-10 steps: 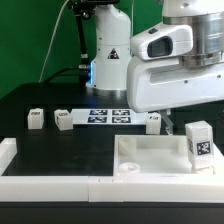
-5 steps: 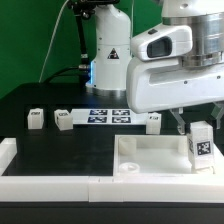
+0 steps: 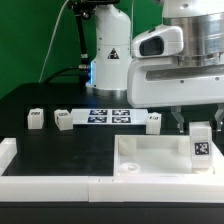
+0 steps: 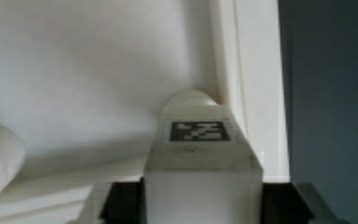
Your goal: Assemble one leg
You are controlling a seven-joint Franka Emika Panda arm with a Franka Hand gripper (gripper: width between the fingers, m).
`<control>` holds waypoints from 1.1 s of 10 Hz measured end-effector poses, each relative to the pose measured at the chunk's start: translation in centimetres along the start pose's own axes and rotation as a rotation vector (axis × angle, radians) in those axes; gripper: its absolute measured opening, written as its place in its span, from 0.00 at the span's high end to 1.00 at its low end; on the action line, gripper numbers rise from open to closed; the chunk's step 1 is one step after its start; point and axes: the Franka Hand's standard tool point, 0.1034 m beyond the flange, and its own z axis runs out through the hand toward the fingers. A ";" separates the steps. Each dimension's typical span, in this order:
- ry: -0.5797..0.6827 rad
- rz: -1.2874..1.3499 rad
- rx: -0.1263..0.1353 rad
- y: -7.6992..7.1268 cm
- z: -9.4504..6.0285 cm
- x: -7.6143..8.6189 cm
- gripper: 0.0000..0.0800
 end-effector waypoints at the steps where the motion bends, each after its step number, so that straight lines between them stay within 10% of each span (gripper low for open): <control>1: -0.003 0.164 0.006 -0.1 0.1 0.0 0.64; 10: 0.004 0.854 0.021 -1.0 0.3 -0.1 0.64; 11: 0.003 0.831 0.020 -1.0 0.2 -0.1 0.41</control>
Offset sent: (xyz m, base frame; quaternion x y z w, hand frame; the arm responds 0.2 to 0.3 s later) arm 0.0044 0.0001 -0.0117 -0.0205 0.0092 0.3540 0.9350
